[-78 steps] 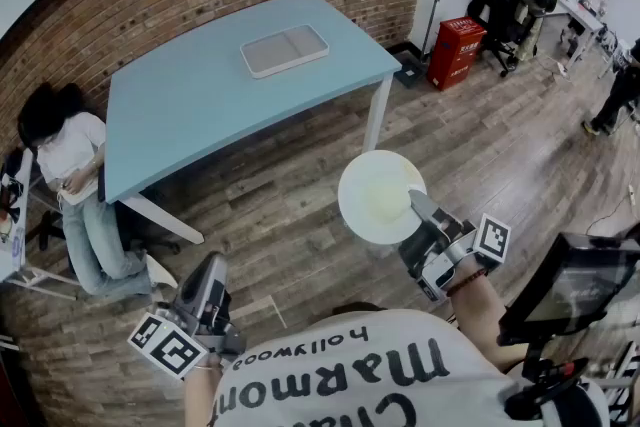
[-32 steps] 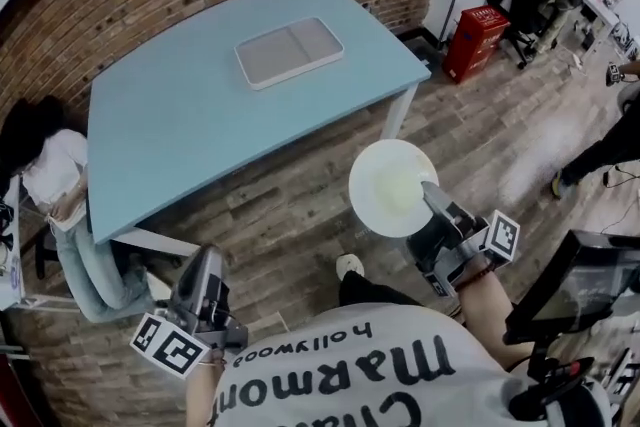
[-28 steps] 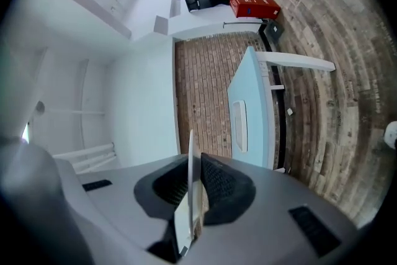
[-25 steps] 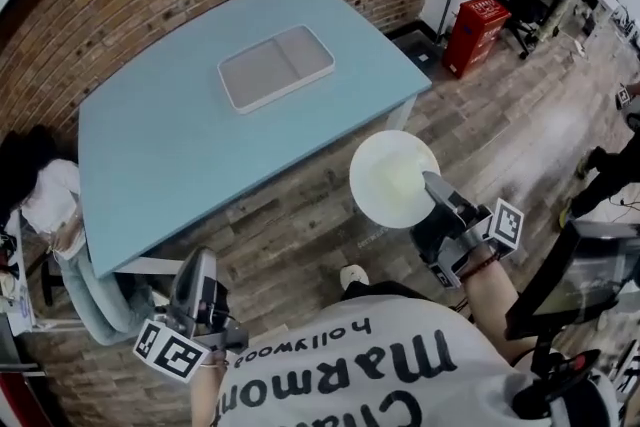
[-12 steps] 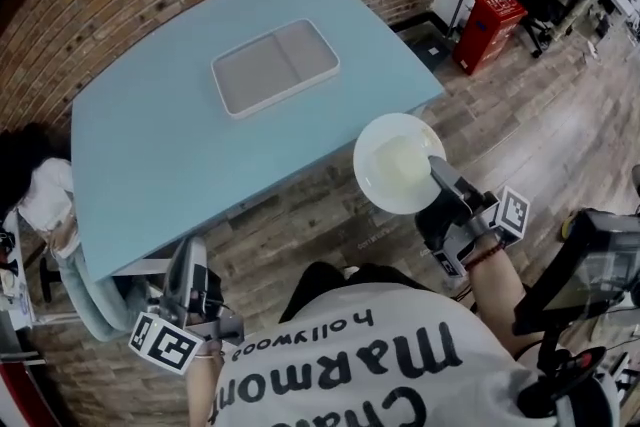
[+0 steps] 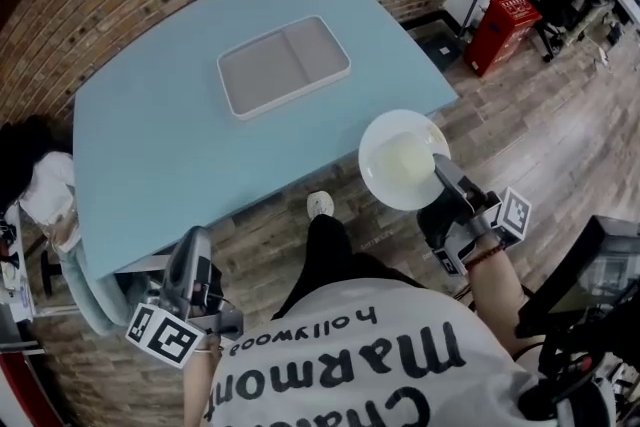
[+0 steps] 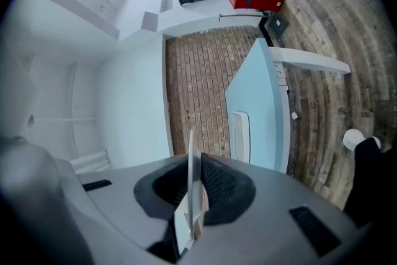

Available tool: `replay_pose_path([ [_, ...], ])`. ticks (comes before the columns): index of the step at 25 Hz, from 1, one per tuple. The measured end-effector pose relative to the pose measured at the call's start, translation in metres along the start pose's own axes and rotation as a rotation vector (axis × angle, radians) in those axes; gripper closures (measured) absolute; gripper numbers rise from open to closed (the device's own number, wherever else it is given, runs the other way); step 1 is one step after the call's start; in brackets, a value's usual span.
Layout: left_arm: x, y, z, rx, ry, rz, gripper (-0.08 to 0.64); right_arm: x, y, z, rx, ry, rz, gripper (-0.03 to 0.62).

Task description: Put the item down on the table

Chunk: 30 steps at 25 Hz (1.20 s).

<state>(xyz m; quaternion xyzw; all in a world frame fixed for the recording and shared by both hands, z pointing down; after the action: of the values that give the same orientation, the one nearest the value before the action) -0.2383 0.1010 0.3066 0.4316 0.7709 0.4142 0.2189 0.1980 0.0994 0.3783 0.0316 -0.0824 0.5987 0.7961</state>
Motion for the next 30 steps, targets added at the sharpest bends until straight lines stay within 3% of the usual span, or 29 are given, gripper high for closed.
replay_pose_path([
  [9,-0.054,-0.006,-0.009,0.015,0.041,-0.023,0.546,-0.034,-0.015,0.009,0.002,0.03,-0.002,0.554],
  [25,-0.158,-0.029,-0.057,0.034,0.023,-0.066,0.546,-0.116,-0.058,0.04,0.05,0.143,-0.006,0.554],
  [30,-0.187,-0.034,-0.087,0.073,-0.025,-0.095,0.552,-0.154,-0.069,0.061,0.04,0.19,-0.008,0.554],
])
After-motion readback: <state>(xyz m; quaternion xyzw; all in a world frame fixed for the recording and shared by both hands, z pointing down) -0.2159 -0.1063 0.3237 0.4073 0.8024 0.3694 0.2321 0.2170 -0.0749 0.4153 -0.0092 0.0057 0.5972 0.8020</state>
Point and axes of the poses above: the fingertips, and each gripper's own axes: x backward along the fingers, z to its right, y out of its underside, the point moved 6 cm from there along x, backward along the fingers, and after that the axes turned 7 degrees about z, right-handed, at the moved point
